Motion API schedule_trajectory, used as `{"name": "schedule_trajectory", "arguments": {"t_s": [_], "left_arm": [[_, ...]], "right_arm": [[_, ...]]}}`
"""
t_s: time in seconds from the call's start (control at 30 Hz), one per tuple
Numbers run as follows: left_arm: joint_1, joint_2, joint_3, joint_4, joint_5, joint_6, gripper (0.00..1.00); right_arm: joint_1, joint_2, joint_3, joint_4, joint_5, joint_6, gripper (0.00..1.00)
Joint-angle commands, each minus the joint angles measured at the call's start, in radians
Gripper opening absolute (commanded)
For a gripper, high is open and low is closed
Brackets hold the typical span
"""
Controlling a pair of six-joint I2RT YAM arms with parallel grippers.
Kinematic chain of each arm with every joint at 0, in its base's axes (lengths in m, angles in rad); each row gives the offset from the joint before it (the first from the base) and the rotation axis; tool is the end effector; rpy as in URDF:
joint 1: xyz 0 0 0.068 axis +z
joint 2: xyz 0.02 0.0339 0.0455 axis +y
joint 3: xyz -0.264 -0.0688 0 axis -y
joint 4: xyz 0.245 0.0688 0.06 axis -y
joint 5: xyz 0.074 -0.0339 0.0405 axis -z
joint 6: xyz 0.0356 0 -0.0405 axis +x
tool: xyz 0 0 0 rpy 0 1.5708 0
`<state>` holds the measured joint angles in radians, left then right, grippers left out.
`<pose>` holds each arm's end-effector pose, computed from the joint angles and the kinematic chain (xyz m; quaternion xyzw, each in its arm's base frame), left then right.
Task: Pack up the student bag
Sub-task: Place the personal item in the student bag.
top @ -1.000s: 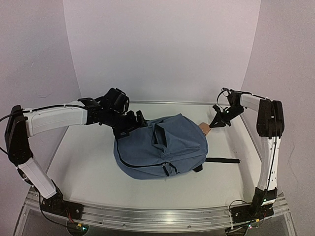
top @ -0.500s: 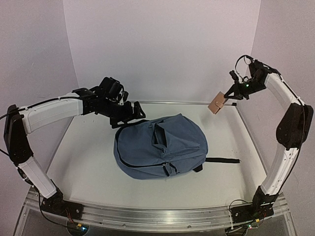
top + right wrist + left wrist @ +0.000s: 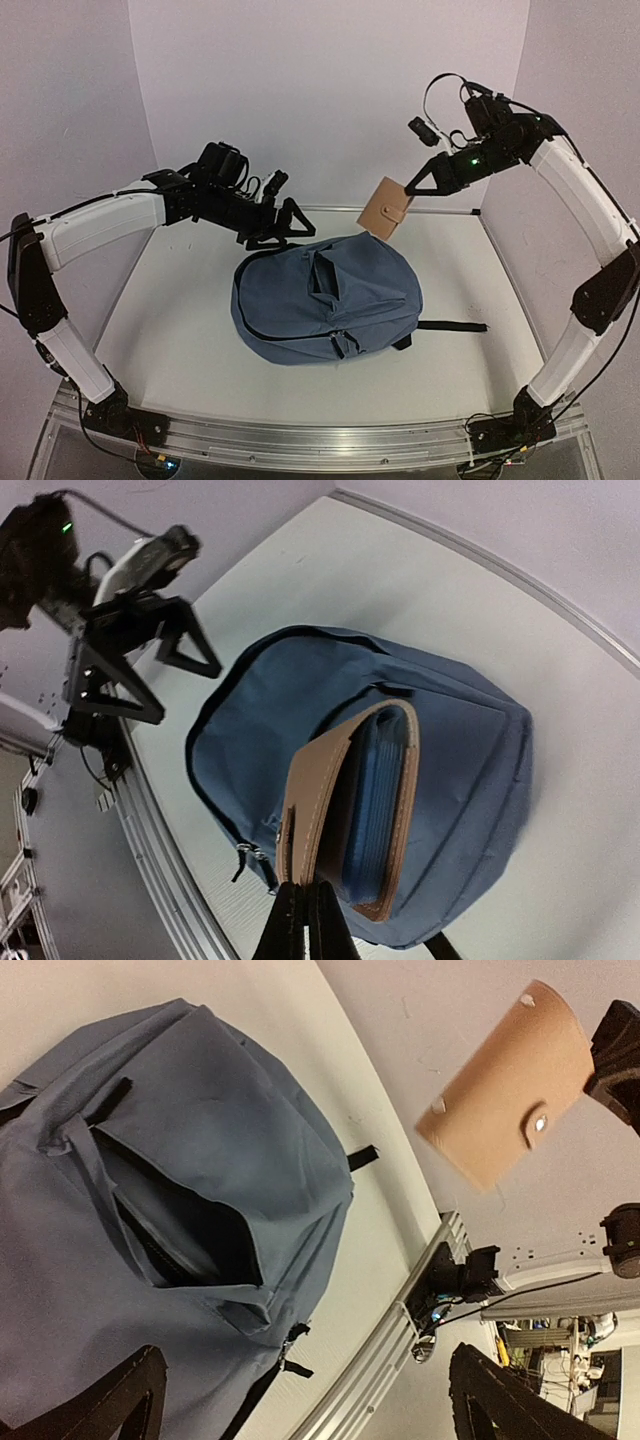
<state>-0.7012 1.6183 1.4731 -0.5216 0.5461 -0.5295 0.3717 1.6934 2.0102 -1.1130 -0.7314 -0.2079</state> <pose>0.2675 -0.2500 0.3365 0.1916 0.8530 -0.4409 0.2034 0.3051 0.1444 0.4370 -0.3765 0.7901 0.3589 0.3244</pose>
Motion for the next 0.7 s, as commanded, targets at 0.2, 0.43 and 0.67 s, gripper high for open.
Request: {"name": "schedule_trajectory", "arguments": {"t_s": [0.2, 0.43, 0.67], "left_arm": [[-0.084, -0.085, 0.019, 0.090, 0.159, 0.189, 1.00], [-0.130, -0.081, 0.008, 0.116, 0.185, 0.220, 0.91], [-0.150, -0.073, 0.008, 0.131, 0.220, 0.236, 0.66]], "right_arm": [[0.283, -0.069, 0.020, 0.007, 0.084, -0.123, 0.00], [0.397, -0.055, 0.055, 0.000, 0.142, -0.186, 0.00], [0.430, -0.035, 0.095, -0.023, 0.169, -0.225, 0.00]]}}
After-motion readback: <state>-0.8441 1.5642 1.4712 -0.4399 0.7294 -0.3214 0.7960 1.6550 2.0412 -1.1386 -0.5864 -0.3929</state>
